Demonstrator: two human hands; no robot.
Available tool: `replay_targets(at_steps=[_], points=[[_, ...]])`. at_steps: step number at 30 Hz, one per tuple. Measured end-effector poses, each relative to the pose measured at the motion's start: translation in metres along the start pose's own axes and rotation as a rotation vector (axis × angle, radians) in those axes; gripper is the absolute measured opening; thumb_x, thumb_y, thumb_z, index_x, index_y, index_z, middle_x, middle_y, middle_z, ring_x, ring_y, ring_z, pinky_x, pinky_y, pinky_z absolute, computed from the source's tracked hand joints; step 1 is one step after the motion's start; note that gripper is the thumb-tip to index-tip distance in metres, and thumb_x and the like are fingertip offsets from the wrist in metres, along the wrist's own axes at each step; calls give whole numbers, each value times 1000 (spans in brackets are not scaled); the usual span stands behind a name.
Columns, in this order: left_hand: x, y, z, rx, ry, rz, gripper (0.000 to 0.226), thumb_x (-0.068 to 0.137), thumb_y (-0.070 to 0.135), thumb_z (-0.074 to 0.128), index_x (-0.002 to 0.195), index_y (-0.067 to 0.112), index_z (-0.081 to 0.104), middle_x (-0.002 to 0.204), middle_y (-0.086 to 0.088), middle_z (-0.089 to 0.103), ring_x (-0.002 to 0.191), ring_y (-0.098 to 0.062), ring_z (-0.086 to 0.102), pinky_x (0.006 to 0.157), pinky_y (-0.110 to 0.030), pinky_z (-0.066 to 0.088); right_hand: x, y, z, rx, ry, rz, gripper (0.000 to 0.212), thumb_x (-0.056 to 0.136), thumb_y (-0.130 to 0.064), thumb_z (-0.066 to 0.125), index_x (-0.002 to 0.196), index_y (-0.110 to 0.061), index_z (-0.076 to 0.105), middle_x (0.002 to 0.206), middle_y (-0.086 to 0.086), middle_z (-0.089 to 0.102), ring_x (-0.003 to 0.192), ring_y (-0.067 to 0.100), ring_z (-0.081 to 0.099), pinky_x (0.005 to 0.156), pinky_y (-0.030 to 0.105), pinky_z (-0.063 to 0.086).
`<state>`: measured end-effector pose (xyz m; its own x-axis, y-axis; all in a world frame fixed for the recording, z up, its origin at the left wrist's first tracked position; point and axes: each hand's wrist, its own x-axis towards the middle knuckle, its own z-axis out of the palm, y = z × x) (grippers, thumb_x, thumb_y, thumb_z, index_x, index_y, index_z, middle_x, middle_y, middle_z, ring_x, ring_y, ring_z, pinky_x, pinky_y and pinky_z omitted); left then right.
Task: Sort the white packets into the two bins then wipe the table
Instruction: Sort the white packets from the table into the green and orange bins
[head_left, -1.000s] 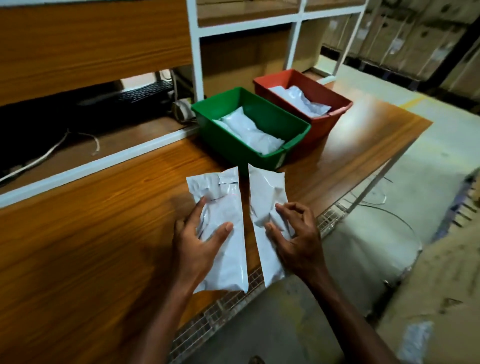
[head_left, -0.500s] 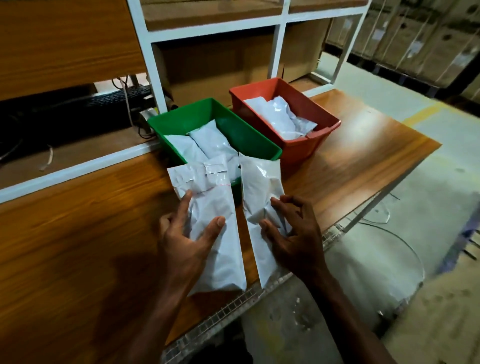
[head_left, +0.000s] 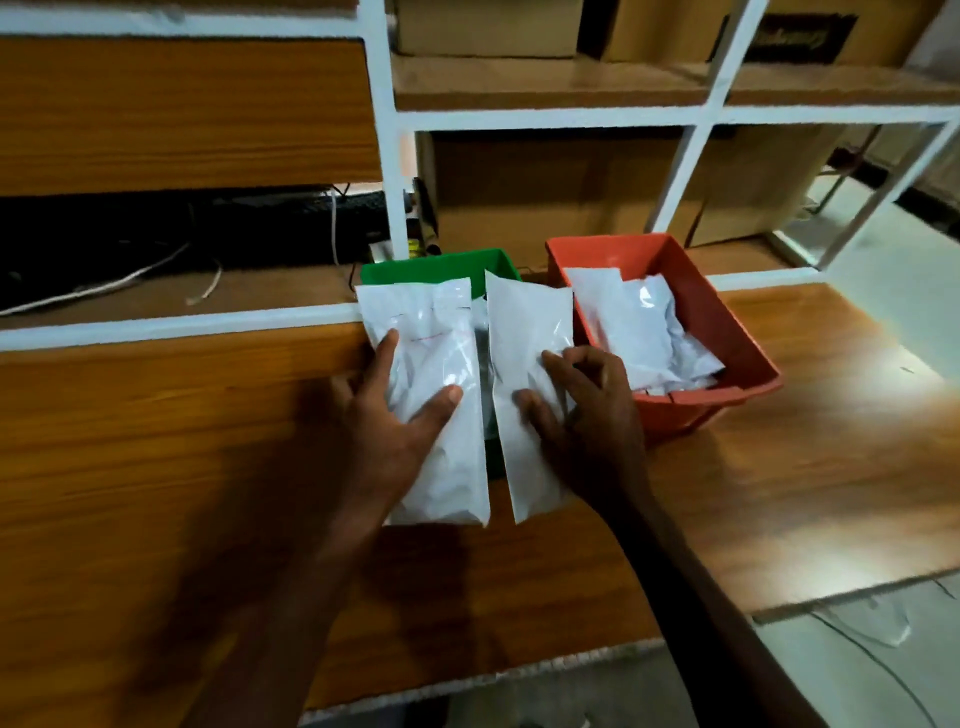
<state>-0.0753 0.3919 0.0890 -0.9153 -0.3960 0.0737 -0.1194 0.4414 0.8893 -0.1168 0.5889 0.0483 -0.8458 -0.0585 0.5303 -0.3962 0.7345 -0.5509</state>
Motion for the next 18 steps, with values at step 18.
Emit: replay_targets(at_steps=[18], points=[[114, -19, 86, 856, -69, -21, 64, 89, 48, 60, 136, 8, 42, 148, -24, 23, 117, -42, 52, 92, -44, 46, 115, 17, 95, -428, -764, -81, 37, 96, -13, 50, 131, -6, 58, 139, 23, 41, 121, 42, 56, 103, 45, 46]])
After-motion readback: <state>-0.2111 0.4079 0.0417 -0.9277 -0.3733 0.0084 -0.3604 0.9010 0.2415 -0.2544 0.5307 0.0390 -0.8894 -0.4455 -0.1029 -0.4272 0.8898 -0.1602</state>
